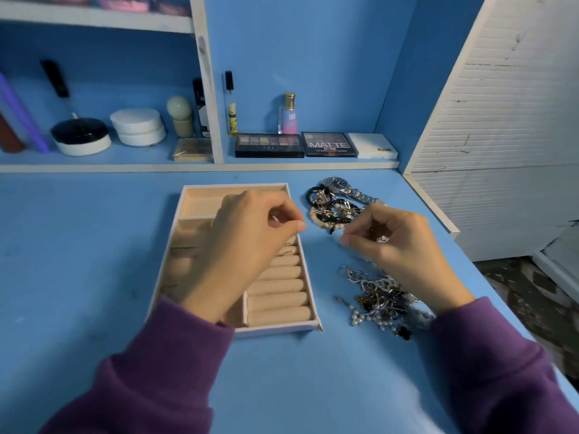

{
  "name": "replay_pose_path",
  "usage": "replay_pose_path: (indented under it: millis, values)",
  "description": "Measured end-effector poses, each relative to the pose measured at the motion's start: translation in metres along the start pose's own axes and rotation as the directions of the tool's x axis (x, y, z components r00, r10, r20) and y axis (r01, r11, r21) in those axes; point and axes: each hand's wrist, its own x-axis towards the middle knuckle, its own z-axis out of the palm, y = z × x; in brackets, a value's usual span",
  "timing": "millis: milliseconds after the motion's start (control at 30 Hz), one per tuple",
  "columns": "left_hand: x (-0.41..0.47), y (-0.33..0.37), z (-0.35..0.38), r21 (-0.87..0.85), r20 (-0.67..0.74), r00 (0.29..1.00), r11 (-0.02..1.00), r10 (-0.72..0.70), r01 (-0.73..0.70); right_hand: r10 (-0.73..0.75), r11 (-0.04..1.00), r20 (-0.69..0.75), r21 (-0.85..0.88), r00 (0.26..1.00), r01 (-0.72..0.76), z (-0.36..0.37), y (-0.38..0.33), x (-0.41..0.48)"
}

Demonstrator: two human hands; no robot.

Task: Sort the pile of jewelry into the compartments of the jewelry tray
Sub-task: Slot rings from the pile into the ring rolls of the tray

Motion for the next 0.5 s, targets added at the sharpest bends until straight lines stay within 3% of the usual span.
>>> replay_pose_path:
  millis: [300, 500]
  values:
    - [-0.021, -0.032, -0.031, -0.032, 0.059, 0.998, 0.999, -0.005, 0.007, -0.2, 0.979, 0.194, -0.012, 0.96, 0.206, 0.055, -0.04, 0.011]
    - [-0.027, -0.043, -0.025, -0.025, 0.105, 0.994, 1.0, -0.002, 0.005, -0.268, 0.954, 0.178, -0.091, 0.947, 0.287, 0.06, -0.033, 0.008]
